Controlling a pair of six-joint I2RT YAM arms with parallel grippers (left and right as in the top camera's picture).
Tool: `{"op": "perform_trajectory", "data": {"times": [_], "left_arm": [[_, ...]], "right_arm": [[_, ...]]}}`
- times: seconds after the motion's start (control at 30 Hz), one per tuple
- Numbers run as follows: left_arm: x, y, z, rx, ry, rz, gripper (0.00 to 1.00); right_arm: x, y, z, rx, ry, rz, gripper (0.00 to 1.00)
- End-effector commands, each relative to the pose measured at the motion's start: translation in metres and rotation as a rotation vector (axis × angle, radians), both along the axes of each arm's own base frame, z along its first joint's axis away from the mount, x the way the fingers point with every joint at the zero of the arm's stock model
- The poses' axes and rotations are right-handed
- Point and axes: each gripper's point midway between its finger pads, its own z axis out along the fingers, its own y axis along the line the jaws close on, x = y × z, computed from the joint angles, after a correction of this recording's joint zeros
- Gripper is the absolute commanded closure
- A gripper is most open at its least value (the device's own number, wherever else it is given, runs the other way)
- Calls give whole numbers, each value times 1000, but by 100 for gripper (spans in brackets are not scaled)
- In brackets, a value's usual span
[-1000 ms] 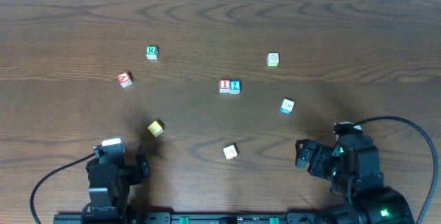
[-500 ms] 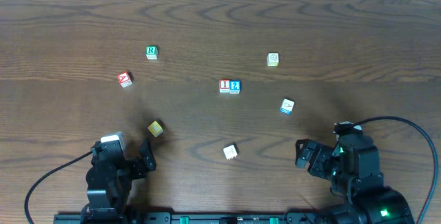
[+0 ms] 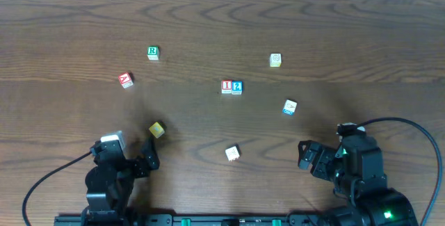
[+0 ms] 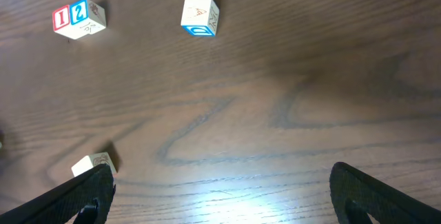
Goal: Spell out Ai2
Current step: 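Reach the left gripper forward toward the red 'A' block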
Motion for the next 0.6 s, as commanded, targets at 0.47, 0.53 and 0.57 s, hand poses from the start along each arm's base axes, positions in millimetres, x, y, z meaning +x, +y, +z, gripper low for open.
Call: {"op": "perform_trajectory", "data": {"times": [0.47, 0.53, 0.57], "left_arm": [[35, 18, 54, 21, -3, 107, 5], [41, 22, 61, 43, 66, 123, 4], [44, 24, 64, 54, 97, 132, 5]], "right_arm": [[-2, 1, -3, 13, 8, -6, 1], [-2, 1, -3, 13, 8, -6, 1], [-2, 1, -3, 13, 8, -6, 1]]}}
